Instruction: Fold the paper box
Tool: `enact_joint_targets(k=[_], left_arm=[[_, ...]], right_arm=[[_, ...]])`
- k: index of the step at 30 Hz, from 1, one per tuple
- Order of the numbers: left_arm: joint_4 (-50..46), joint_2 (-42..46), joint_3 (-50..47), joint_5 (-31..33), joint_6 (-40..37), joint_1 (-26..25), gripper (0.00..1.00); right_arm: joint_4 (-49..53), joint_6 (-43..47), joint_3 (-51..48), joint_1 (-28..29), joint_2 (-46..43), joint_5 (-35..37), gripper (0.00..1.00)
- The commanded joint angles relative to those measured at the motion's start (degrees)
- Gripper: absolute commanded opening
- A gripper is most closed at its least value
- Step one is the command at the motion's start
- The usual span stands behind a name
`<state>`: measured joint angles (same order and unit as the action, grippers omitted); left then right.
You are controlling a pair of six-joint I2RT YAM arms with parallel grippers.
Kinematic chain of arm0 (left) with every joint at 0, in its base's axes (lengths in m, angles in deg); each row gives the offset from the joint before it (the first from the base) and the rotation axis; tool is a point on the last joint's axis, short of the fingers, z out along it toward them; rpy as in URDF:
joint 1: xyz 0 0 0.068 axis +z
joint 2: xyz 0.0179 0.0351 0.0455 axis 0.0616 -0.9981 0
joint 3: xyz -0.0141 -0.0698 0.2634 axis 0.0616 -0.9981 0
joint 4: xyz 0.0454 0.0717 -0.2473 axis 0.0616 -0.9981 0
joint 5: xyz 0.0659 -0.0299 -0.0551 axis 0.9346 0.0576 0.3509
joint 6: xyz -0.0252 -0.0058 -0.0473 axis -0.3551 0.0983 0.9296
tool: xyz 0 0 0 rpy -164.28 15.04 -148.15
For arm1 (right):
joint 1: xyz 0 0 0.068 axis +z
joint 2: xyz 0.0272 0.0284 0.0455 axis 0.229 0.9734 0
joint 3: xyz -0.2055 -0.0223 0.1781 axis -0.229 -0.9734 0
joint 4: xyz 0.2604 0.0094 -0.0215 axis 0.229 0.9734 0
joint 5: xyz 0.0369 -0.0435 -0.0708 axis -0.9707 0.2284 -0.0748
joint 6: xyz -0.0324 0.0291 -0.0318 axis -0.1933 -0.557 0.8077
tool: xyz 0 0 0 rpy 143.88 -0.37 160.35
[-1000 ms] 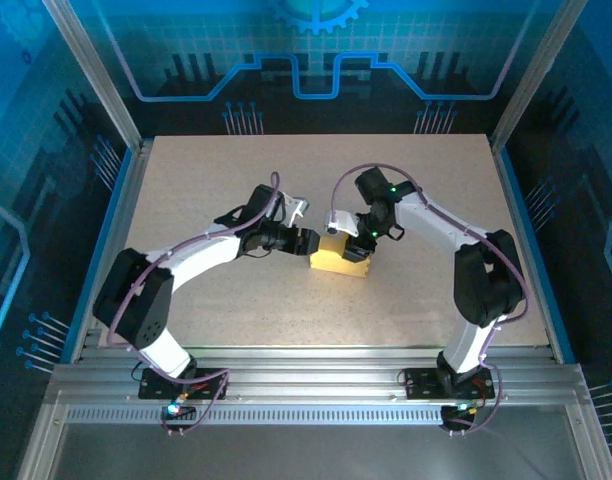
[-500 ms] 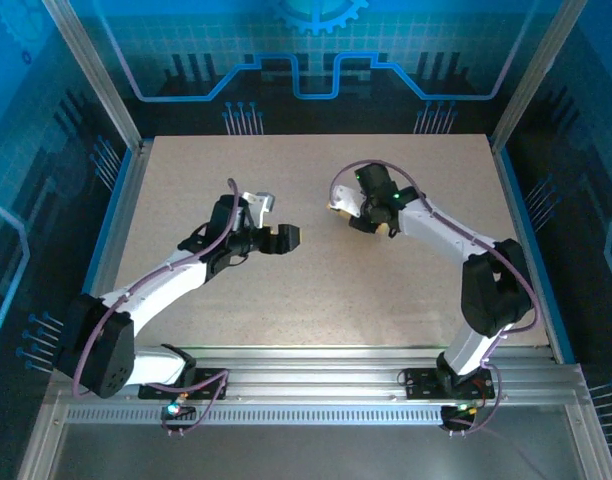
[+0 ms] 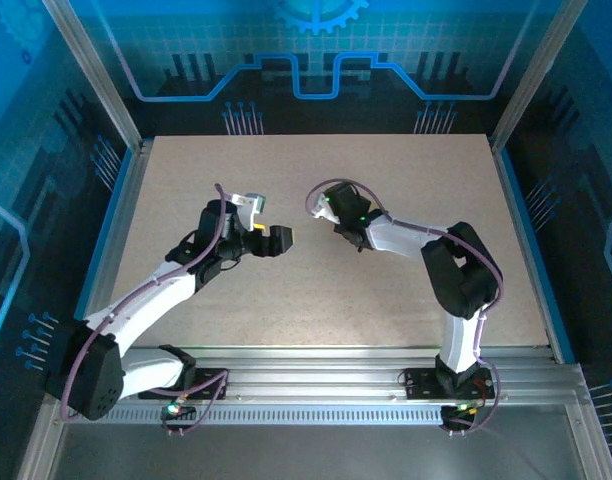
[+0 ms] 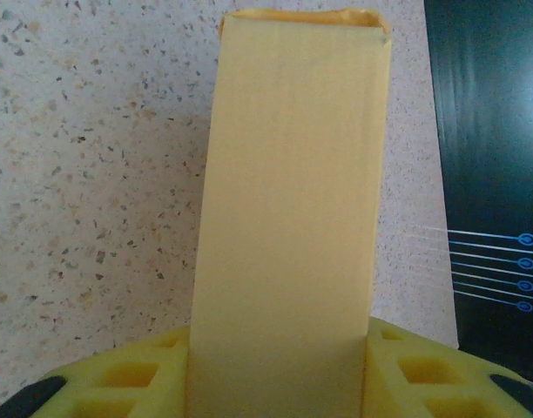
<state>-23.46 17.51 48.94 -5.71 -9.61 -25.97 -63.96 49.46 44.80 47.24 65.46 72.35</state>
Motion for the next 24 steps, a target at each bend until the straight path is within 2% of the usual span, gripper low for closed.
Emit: enact_joint_targets(k=[1, 2, 3, 5, 7, 9, 13, 18, 21, 24], left_arm=[[0.7, 1.9, -1.6, 1.1, -0.7, 0.6, 0.95], [0.8, 2.2, -1.7, 1.2, -0.7, 0.7, 0.95], [1.1, 2.4, -2.0, 1.1, -0.7, 0.7, 0.95], [1.9, 3.3, -2.6, 1.3, -0.8, 0.7, 0.95], [2.7, 4.3, -3.3, 2.3, -1.4, 0.7, 0.95], [2.7, 5.4, -3.8, 4.4, -2.6, 0.9, 0.95], [2.5, 8.1, -5.8, 13.1, -6.7, 1.7, 0.99], [8.4, 11.6, -12.4, 22.5, -13.8, 4.8, 0.99], [18.0, 14.8, -19.5, 28.1, -19.2, 6.5, 0.99], [27.8, 16.4, -26.3, 30.1, -23.1, 9.3, 0.99]], right_arm=[[-2.3, 0.0, -1.6, 0.6, 0.4, 2.0, 0.49], [-2.7, -0.1, -2.0, 0.7, 0.0, 2.2, 0.51], [-3.0, -0.4, -2.4, 0.7, -0.7, 1.9, 0.58], [-2.7, -1.4, -3.4, 0.7, -2.7, 0.1, 0.81], [-2.3, -4.1, -5.4, 0.1, -6.4, -6.0, 0.93], [-0.9, -7.7, -7.4, -0.9, -10.6, -14.0, 0.99], [-2.5, -16.9, -13.4, -5.2, -19.7, -28.9, 1.00], [-14.8, -30.8, -25.0, -15.1, -30.7, -29.9, 1.00], [-19.9, -36.4, -31.0, -22.0, -35.9, -31.1, 1.00], [-22.3, -39.1, -35.3, -27.4, -39.1, -31.9, 1.00]])
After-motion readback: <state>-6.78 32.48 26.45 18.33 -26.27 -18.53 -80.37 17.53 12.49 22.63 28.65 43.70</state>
